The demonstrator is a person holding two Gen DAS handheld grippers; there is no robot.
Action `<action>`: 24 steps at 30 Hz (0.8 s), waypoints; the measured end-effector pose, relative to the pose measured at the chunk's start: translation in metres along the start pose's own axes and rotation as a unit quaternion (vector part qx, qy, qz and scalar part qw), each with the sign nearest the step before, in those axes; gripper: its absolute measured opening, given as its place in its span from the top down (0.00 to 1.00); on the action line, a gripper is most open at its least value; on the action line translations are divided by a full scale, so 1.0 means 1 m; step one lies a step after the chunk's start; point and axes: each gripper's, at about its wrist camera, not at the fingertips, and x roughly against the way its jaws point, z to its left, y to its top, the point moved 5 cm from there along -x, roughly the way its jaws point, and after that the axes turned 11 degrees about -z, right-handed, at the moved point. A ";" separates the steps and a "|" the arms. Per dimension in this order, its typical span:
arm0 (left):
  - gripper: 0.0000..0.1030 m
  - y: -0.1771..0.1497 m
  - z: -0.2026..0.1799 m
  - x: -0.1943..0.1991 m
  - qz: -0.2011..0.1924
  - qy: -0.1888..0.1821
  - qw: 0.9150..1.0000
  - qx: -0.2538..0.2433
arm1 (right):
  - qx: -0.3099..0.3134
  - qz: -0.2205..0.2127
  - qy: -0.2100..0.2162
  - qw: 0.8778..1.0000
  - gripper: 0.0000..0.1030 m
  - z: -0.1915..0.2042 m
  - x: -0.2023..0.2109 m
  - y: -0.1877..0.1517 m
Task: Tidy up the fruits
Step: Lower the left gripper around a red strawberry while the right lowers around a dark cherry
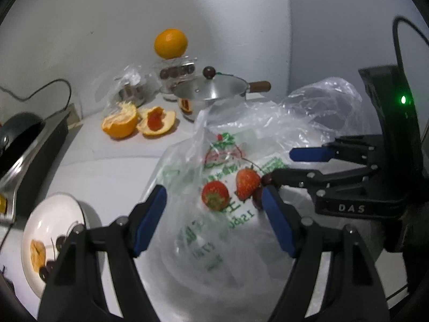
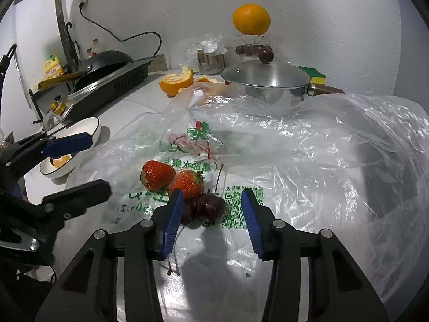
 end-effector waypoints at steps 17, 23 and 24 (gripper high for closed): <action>0.54 -0.012 0.000 -0.048 0.033 0.002 0.997 -0.066 | -0.028 0.011 0.020 0.999 0.55 -0.011 -0.015 -0.003; 0.56 -0.020 -0.003 -0.056 0.046 -0.001 0.996 -0.081 | -0.039 0.021 0.021 0.999 0.63 -0.012 -0.019 -0.004; 0.56 -0.020 -0.004 -0.057 0.046 -0.001 0.995 -0.085 | -0.041 0.022 0.021 0.999 0.63 -0.012 -0.019 -0.004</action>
